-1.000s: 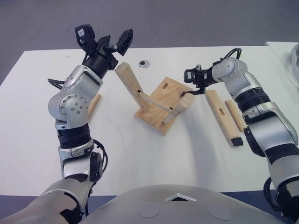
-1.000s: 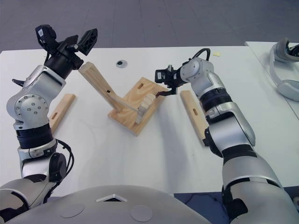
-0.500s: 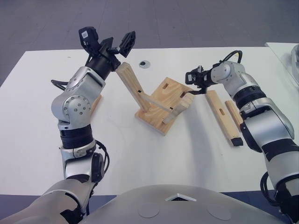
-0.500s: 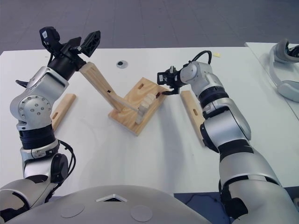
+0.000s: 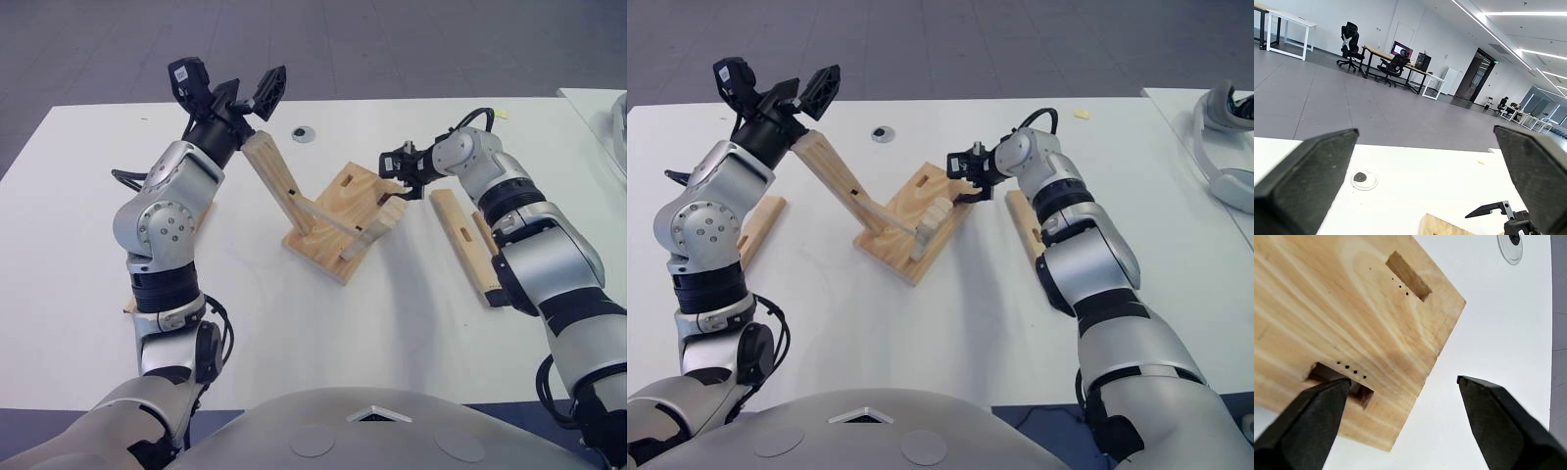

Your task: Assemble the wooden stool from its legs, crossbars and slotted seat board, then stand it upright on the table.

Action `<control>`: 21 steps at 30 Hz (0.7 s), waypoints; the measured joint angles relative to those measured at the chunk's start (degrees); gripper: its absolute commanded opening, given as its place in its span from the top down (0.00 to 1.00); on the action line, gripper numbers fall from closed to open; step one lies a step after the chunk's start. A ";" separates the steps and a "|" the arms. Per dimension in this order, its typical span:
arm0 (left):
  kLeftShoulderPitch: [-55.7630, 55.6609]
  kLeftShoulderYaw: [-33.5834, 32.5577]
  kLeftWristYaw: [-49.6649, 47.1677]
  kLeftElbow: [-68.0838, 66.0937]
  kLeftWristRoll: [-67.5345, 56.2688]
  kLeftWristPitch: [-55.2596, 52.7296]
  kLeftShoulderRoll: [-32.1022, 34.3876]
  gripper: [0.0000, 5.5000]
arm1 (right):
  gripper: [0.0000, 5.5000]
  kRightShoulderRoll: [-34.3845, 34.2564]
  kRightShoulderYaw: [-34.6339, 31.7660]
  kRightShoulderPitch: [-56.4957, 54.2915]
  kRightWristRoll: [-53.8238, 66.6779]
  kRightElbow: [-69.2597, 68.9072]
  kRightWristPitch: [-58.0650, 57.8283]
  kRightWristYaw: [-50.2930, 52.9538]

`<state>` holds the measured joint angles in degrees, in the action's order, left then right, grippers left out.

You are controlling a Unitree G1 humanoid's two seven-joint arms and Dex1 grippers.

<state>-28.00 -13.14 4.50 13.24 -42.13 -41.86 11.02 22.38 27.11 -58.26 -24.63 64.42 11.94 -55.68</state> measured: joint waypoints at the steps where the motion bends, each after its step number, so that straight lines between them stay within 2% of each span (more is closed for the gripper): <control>1: 0.24 -0.01 -0.01 0.00 0.01 0.03 -0.18 0.07 | 0.25 -0.10 0.20 -0.20 -0.36 0.21 0.09 -0.01; 4: 0.33 -0.02 -0.10 0.06 0.04 0.12 -0.65 0.07 | 0.25 -0.53 3.40 -2.70 -3.22 2.12 0.30 -1.68; 8: 0.86 0.01 -0.28 0.46 0.09 0.16 -1.12 0.07 | 0.25 0.26 7.51 -5.03 -6.66 3.79 0.39 -16.65; 13: 2.71 -0.18 -0.92 0.96 0.16 0.26 -1.54 0.07 | 0.25 1.11 4.20 -5.01 -1.31 1.21 -5.90 -32.61; 16: 3.22 -0.24 -1.00 1.30 0.45 0.95 -1.73 0.07 | 0.25 0.65 1.78 -6.32 0.43 0.47 -8.98 -33.18; 21: 4.04 -0.63 -0.70 1.44 1.84 1.02 -1.02 0.07 | 0.25 2.74 -5.17 -18.04 4.63 4.27 -13.40 -28.34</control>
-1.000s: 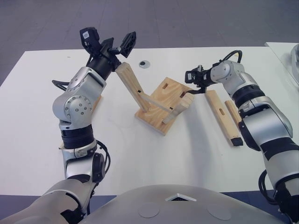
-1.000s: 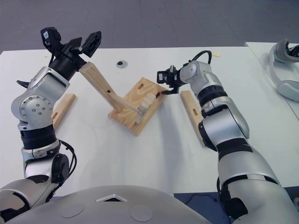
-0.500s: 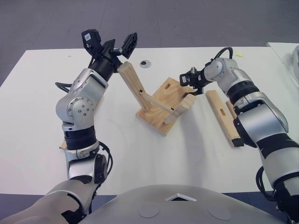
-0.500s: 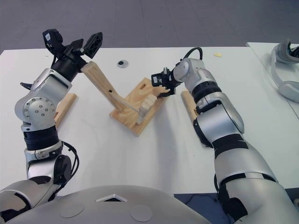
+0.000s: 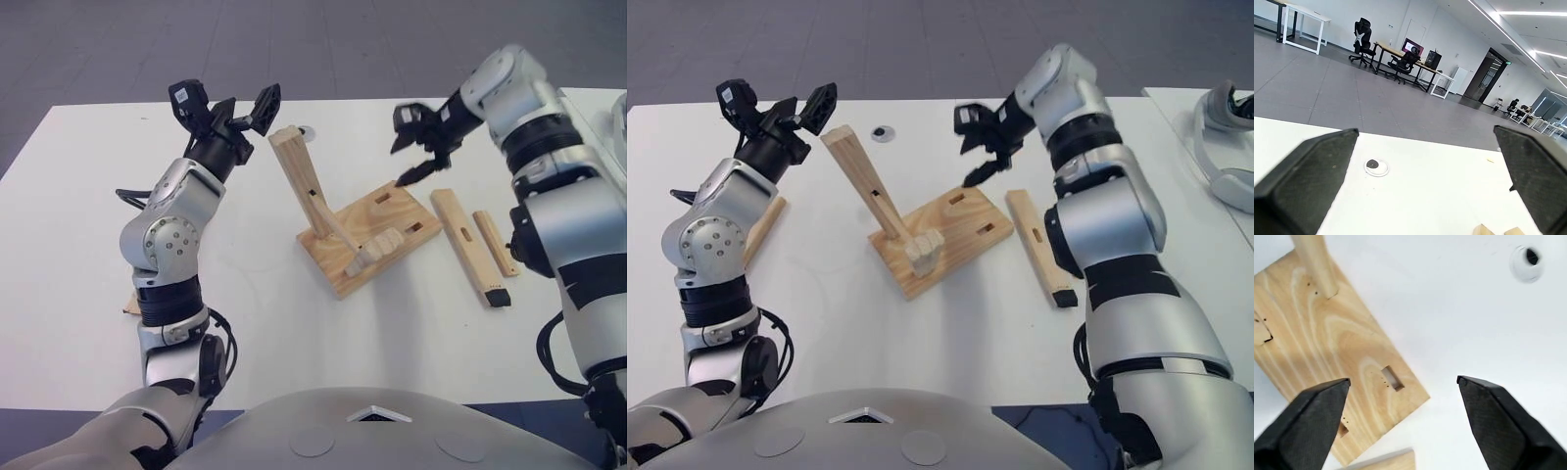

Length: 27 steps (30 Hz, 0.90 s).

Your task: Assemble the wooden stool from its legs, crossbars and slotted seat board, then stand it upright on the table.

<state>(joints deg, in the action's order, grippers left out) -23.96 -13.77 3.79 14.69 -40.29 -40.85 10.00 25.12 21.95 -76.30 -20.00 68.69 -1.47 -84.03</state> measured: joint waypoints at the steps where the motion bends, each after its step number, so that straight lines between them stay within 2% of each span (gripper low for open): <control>1: 0.01 -0.01 0.29 -0.08 0.36 0.00 0.64 0.07 | 0.25 0.62 -0.12 -0.22 -0.44 0.34 1.17 2.26; 4: 1.09 2.75 2.50 -0.01 6.07 0.45 6.30 0.07 | 0.25 1.69 -0.11 1.94 -2.22 1.06 5.23 13.37; 5: 3.03 6.80 4.54 0.29 11.66 1.08 11.92 0.07 | 0.25 1.59 -0.12 4.40 -2.51 1.13 6.48 17.63; 6: 4.27 8.74 5.64 0.49 14.23 1.46 14.68 0.07 | 0.25 1.53 -0.12 5.55 -2.58 1.18 6.84 18.93; 8: 10.92 17.41 12.30 1.90 24.02 2.41 26.88 0.07 | 0.25 1.24 -0.17 11.12 -2.65 1.53 7.36 23.55; 12: 15.63 26.57 23.13 6.70 30.25 2.85 36.71 0.07 | 0.25 1.22 -0.41 14.71 -2.79 1.77 7.38 28.69; 16: 16.38 28.33 32.58 10.27 26.92 3.27 37.22 0.07 | 0.25 1.28 0.12 17.50 -4.60 2.81 7.33 33.96; 22: 16.22 30.98 35.54 9.50 26.99 3.80 32.67 0.07 | 0.25 2.57 2.26 19.82 -6.35 2.71 8.95 30.61; 24: 15.89 32.94 35.50 6.94 27.50 4.00 29.68 0.07 | 0.25 3.10 2.69 20.52 -6.32 1.88 10.10 27.82; 27: 15.60 39.99 36.54 0.07 34.10 8.57 29.11 0.07 | 0.25 3.61 2.75 20.99 -5.98 1.02 10.69 25.42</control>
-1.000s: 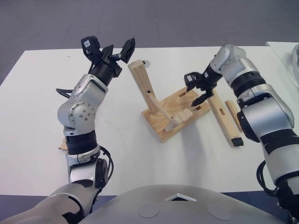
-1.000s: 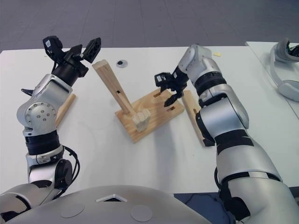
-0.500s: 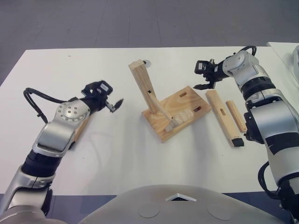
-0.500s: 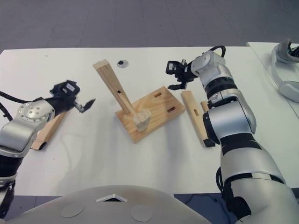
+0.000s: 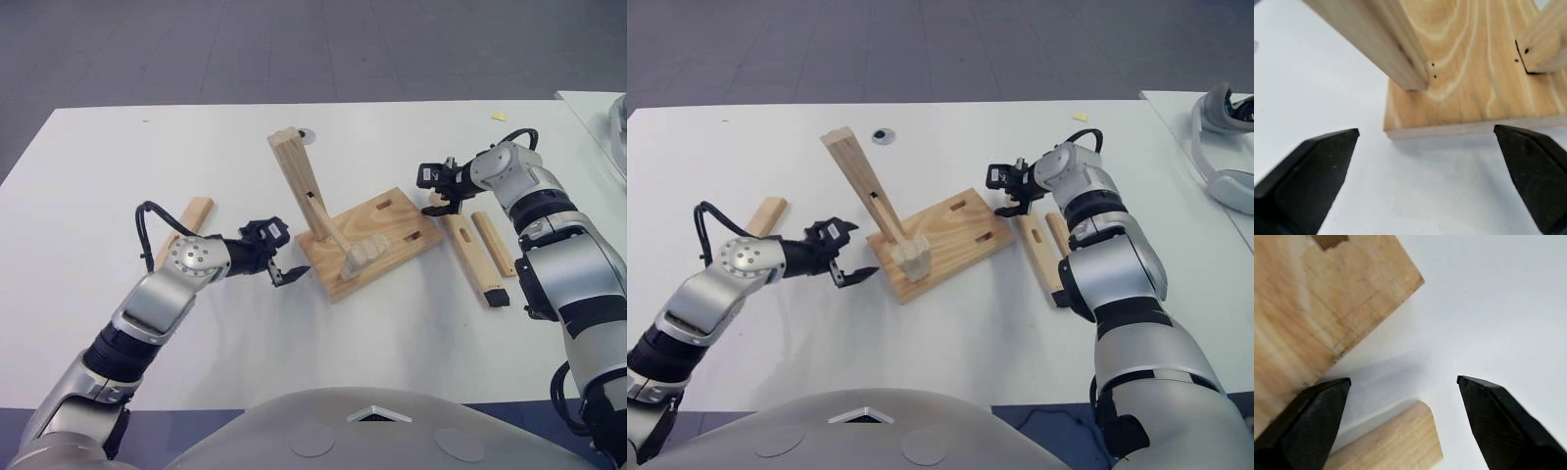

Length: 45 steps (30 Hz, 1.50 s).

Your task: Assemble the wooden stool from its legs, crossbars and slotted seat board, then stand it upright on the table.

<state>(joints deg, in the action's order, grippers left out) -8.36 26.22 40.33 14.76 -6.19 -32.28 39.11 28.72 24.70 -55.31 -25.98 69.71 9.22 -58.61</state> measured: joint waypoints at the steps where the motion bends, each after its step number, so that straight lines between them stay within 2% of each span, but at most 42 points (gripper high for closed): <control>1: -1.30 1.81 0.44 -1.79 1.97 2.85 0.18 0.07 | 0.25 0.18 -0.07 0.14 0.11 -0.06 -0.11 -0.53; 3: -4.30 4.70 0.72 -6.04 5.66 8.55 0.01 0.07 | 0.25 0.12 -0.09 0.69 0.52 -0.17 -0.30 -1.22; 7: -6.50 4.67 -0.34 -11.75 8.18 14.13 -0.69 0.07 | 0.25 1.93 -0.34 2.73 1.18 -3.43 -0.74 -6.22; 9: -6.67 3.52 -1.25 -13.84 8.73 15.43 -0.90 0.07 | 0.25 3.81 -0.09 6.00 2.43 -9.90 -1.26 -12.68; 13: -10.57 1.19 -2.47 -21.88 10.04 18.96 -1.30 0.07 | 0.25 9.02 0.05 17.80 8.24 -32.11 -6.97 -25.04; 16: -18.25 -0.50 -5.57 -35.66 13.87 23.39 -2.09 0.07 | 0.25 11.24 -0.48 22.54 10.37 -42.64 -12.33 -27.32; 20: -24.05 -3.90 -9.18 -46.16 17.08 28.63 -2.97 0.07 | 0.25 11.85 -0.67 21.70 10.31 -42.78 -14.12 -26.72; 22: -22.85 -5.66 -5.95 -42.92 15.91 29.17 -1.36 0.07 | 0.25 11.28 -0.61 19.06 9.95 -38.54 -14.04 -25.32; 24: -18.16 -6.71 0.82 -34.21 13.11 28.23 1.57 0.07 | 0.25 10.66 -0.70 13.80 9.46 -33.33 -13.46 -22.97; 28: -11.72 -11.62 13.12 -13.97 3.68 18.25 7.91 0.07 | 0.25 8.87 -0.76 6.04 7.63 -24.79 -10.99 -18.06; 32: -9.66 -15.23 22.98 -1.57 -1.77 9.42 16.82 0.07 | 0.25 6.28 -0.64 4.84 5.73 -18.01 -8.33 -10.09; 34: -5.41 -16.08 27.32 6.46 -9.15 2.39 18.17 0.07 | 0.25 3.11 -0.70 3.95 5.41 -13.93 -7.34 -4.11; 37: 0.70 -15.14 27.79 13.58 -13.97 -3.78 17.90 0.07 | 0.25 -1.26 -1.20 3.19 5.42 -8.79 -6.03 2.82; 41: 4.84 -10.32 23.41 15.14 -11.83 -4.81 15.00 0.07 | 0.25 -3.95 -1.55 1.46 5.33 -4.52 -4.27 7.11; 45: 5.69 -6.83 11.26 5.87 -4.80 -1.86 5.27 0.07 | 0.25 -5.32 -1.47 1.33 5.40 -2.96 -1.98 6.48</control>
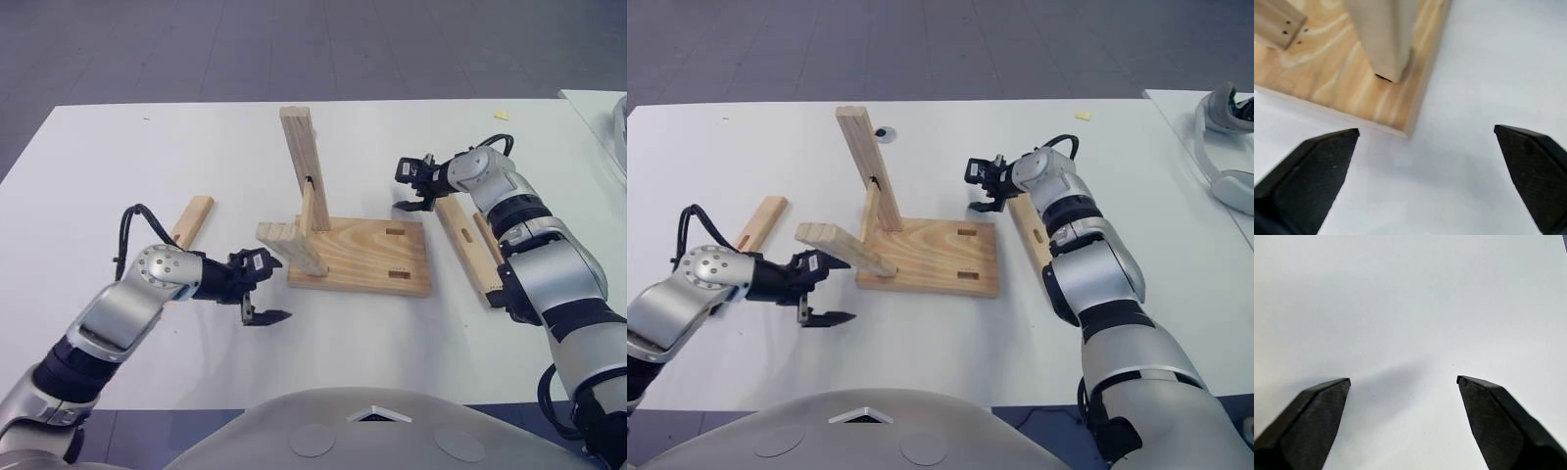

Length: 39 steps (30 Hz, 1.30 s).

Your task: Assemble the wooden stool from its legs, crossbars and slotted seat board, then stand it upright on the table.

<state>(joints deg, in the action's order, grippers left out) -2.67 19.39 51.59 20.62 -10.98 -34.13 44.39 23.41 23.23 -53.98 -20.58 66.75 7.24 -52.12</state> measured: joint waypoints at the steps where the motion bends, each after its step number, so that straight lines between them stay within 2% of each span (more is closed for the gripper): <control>1: 0.57 0.43 -3.21 -2.37 2.13 1.39 -1.47 0.07 | 0.25 -0.18 -0.13 0.00 0.11 0.00 0.20 -0.22; 3: 1.67 0.26 -7.90 -4.97 2.81 4.49 -5.22 0.07 | 0.25 -0.63 -0.45 0.01 0.22 -0.03 0.38 -1.13; 7: 4.01 1.44 -10.94 -7.07 2.71 7.20 -10.33 0.07 | 0.25 -1.10 -0.47 0.12 0.21 -0.31 0.51 -3.02; 12: 0.11 1.43 -9.54 -14.52 2.66 13.01 -11.08 0.07 | 0.25 2.96 1.37 4.25 0.58 -7.70 0.53 -15.16; 14: -3.54 -0.06 -9.69 -19.41 3.18 14.11 -10.76 0.07 | 0.25 5.90 1.58 7.15 1.98 -13.13 -1.07 -21.46; 17: -14.75 -2.73 -14.03 -32.79 7.79 15.64 -11.11 0.07 | 0.25 7.62 0.52 9.81 3.99 -18.80 -5.44 -24.56; 21: -30.30 -6.36 -23.99 -50.27 10.12 20.67 -20.11 0.07 | 0.25 6.60 -0.36 12.09 6.02 -25.30 -11.15 -25.20; 24: -31.82 -7.43 -25.33 -51.95 9.37 22.11 -24.71 0.07 | 0.25 4.94 -0.50 15.13 8.24 -31.42 -15.51 -25.40; 27: -26.94 -8.11 -22.91 -48.47 9.87 22.02 -21.63 0.07 | 0.25 5.53 -0.85 17.27 9.30 -34.68 -17.31 -24.67; 32: -20.60 -12.53 -18.39 -42.33 15.62 22.28 -2.91 0.07 | 0.25 7.76 -2.15 20.64 10.38 -39.02 -19.81 -23.47; 33: -18.77 -12.77 -16.46 -39.40 15.38 21.05 -1.41 0.07 | 0.25 7.82 -2.10 20.93 10.57 -39.81 -20.23 -23.52; 36: -7.11 -7.89 -7.19 -23.26 11.79 13.96 -0.30 0.07 | 0.25 8.94 -1.89 23.16 11.46 -43.63 -21.90 -24.01; 39: -3.97 -1.38 -5.39 -11.73 12.42 10.70 -2.37 0.07 | 0.25 10.16 -1.38 25.64 11.80 -47.60 -23.31 -24.58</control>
<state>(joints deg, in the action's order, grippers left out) -6.64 18.01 46.21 8.89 1.44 -23.43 42.01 33.57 21.84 -28.34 -8.78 19.15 -16.07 -76.70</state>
